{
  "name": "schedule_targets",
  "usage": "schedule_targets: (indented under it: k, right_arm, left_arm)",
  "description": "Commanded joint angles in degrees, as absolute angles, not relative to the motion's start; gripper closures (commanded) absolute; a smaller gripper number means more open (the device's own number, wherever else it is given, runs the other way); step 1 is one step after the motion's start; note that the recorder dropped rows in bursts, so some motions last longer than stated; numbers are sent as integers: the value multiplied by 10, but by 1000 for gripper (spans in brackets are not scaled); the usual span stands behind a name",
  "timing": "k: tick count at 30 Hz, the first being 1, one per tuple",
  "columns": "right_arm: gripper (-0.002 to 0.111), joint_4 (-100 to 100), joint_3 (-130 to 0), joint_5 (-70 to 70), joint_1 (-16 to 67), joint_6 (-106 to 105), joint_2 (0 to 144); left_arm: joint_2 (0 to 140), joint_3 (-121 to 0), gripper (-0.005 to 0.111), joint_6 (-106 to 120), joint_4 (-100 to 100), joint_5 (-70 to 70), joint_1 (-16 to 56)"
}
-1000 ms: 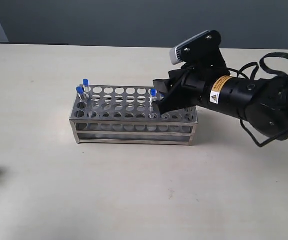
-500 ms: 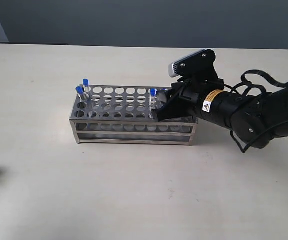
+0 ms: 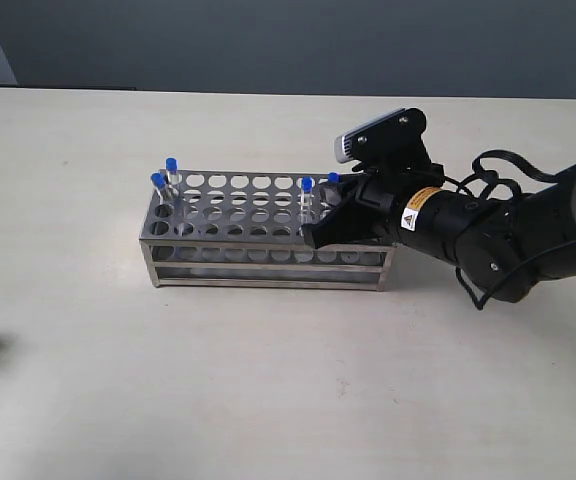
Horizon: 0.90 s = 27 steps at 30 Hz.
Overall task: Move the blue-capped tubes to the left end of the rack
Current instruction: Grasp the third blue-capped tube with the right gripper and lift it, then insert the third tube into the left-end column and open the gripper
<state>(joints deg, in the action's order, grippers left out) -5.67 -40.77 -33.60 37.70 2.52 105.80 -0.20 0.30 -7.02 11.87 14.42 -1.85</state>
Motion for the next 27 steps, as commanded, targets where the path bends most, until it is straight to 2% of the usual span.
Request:
schedule_targets:
  k: [1, 15, 20, 27]
  right_arm:
    - [109, -57, -409, -339, 373, 23, 1050]
    - [109, -111, -440, -282, 378, -6, 913]
    - [109, -137, -511, -227, 411, 0, 906]
    - [109, -137, -569, -223, 484, 9, 951]
  left_arm:
    - [0, 0, 106, -71, 116, 137, -16]
    - [0, 0, 106, -71, 116, 137, -16]
    - [0, 0, 106, -71, 116, 137, -16]
    - [0, 0, 106, -71, 116, 137, -16]
